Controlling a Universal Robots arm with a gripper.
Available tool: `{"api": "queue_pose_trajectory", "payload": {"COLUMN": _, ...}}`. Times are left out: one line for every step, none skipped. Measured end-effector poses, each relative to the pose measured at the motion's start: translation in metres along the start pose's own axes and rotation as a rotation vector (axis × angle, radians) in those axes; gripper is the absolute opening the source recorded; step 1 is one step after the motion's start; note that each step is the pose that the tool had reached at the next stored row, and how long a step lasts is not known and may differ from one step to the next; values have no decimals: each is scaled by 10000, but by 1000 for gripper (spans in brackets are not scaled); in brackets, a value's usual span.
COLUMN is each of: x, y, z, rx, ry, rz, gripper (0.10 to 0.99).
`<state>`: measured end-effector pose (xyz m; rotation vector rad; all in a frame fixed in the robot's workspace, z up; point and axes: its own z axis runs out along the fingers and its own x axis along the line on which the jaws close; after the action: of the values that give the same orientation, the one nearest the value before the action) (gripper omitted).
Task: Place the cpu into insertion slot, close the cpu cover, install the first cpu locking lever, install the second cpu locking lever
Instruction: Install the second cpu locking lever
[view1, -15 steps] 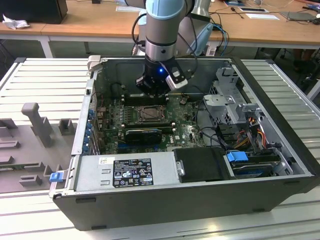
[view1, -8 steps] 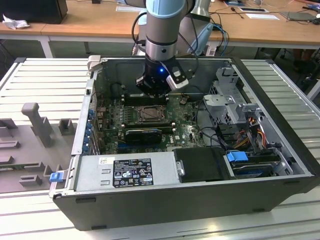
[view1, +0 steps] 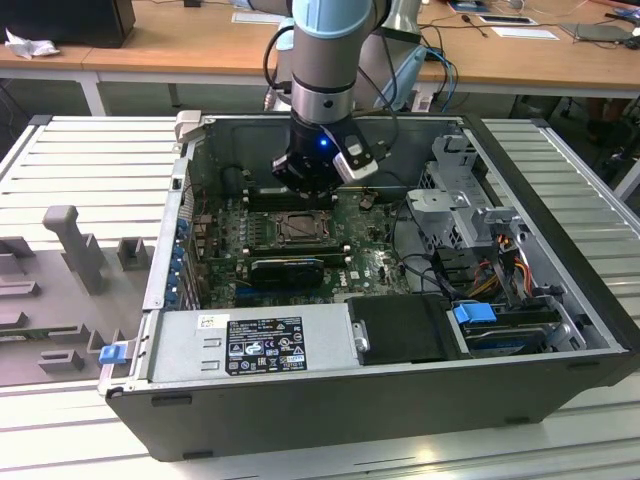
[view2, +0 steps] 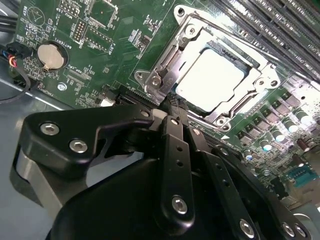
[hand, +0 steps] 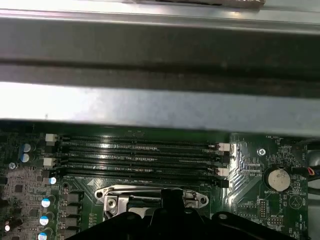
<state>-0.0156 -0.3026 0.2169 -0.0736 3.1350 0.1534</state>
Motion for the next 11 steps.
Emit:
{"api": "queue_pose_trajectory", "payload": {"x": 1, "y": -2, "z": -25, "rx": 1, "ry": 0, "rz": 3, "gripper": 106}}
{"api": "queue_pose_trajectory", "payload": {"x": 0, "y": 0, "z": -53, "rx": 0, "ry": 0, "rz": 1, "gripper": 106}}
{"api": "queue_pose_trajectory", "payload": {"x": 0, "y": 3, "z": -87, "rx": 0, "ry": -1, "rz": 0, "gripper": 106}}
{"api": "queue_pose_trajectory", "payload": {"x": 0, "y": 4, "z": -115, "rx": 1, "ry": 0, "rz": 1, "gripper": 106}}
{"api": "queue_pose_trajectory", "payload": {"x": 0, "y": 3, "z": -116, "rx": -1, "ry": -1, "rz": 1, "gripper": 106}}
{"api": "queue_pose_trajectory", "payload": {"x": 0, "y": -3, "z": -117, "rx": -1, "ry": -1, "rz": 1, "gripper": 106}}
{"api": "queue_pose_trajectory", "payload": {"x": 1, "y": -20, "z": -119, "rx": 0, "ry": -1, "rz": 3, "gripper": 106}}
{"api": "queue_pose_trajectory", "payload": {"x": 2, "y": -31, "z": -120, "rx": 0, "ry": 0, "rz": 3, "gripper": 106}}
{"api": "queue_pose_trajectory", "payload": {"x": 2, "y": -43, "z": -121, "rx": 1, "ry": 0, "rz": 4, "gripper": 106}}
{"api": "queue_pose_trajectory", "payload": {"x": 3, "y": -56, "z": -122, "rx": 0, "ry": -1, "rz": 4, "gripper": 106}}
{"api": "queue_pose_trajectory", "payload": {"x": 3, "y": -70, "z": -124, "rx": 0, "ry": -1, "rz": 4, "gripper": 106}}
